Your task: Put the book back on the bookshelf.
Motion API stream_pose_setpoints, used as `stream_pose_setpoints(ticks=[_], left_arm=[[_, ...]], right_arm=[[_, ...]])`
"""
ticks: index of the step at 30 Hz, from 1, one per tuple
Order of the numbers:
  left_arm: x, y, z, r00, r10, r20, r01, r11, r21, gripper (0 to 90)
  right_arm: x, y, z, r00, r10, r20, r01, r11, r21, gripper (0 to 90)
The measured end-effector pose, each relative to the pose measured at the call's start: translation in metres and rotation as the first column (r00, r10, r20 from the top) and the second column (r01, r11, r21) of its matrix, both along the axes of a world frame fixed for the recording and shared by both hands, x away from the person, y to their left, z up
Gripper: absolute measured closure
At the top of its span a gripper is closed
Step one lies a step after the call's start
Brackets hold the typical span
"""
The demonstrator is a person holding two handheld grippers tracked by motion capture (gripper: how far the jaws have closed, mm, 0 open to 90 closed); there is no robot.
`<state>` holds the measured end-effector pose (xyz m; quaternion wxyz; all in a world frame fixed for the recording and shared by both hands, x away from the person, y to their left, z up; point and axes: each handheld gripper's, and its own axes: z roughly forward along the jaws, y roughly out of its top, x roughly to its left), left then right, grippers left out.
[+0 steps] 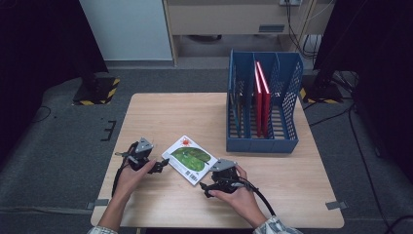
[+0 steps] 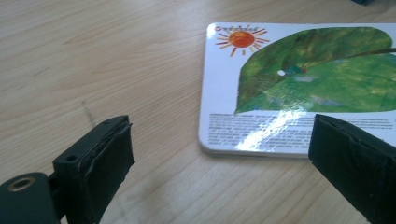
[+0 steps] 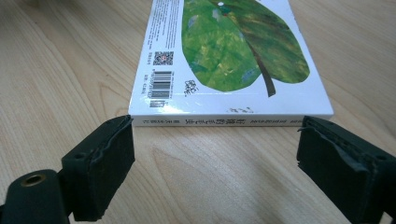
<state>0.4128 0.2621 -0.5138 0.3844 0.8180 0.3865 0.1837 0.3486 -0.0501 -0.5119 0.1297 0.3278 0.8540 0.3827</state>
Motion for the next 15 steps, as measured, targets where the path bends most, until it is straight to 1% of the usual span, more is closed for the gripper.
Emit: stream_pose_setpoints(ticks=[1,3,6,7,8,9,11,15], left_arm=[[0.002,-0.003,-0.002,0.9999,-0.011,-0.012,0.011,0.9999,0.007,5.5],[0.005,-0.008,-0.004,0.9997,-0.022,-0.013,0.022,0.9992,0.032,5.7],[0.008,-0.012,-0.005,0.9992,-0.036,-0.014,0.037,0.9988,0.031,6.7],[0.010,-0.014,-0.005,0.9993,-0.036,-0.013,0.036,0.9988,0.033,7.4],[0.011,-0.015,-0.006,0.9993,-0.034,-0.014,0.035,0.9990,0.029,7.4],[0.012,-0.016,-0.006,0.9991,-0.039,-0.017,0.039,0.9988,0.029,9.4],[0.015,-0.019,-0.008,0.9988,-0.045,-0.020,0.045,0.9983,0.036,9.5],[0.020,-0.021,-0.011,0.9986,-0.045,-0.026,0.046,0.9984,0.033,9.9]], right_arm=[[0.000,0.001,-0.001,1.0000,-0.003,0.002,0.003,1.000,-0.001,10.9],[0.000,0.002,-0.003,0.9999,-0.001,-0.012,0.001,1.000,0.000,10.4],[0.000,0.004,-0.005,0.9998,-0.004,-0.019,0.004,1.000,0.001,10.3],[0.000,0.005,-0.006,0.9997,-0.003,-0.024,0.004,1.000,0.012,10.2],[0.000,0.005,-0.006,0.9997,-0.003,-0.024,0.004,1.000,0.012,10.2],[0.000,0.009,-0.007,0.9997,0.000,-0.023,0.000,1.000,0.014,9.8],[0.000,0.010,-0.008,0.9996,0.002,-0.027,-0.002,1.000,0.013,9.6],[0.000,0.015,-0.012,0.9992,-0.008,-0.039,0.009,1.000,0.013,8.3]])
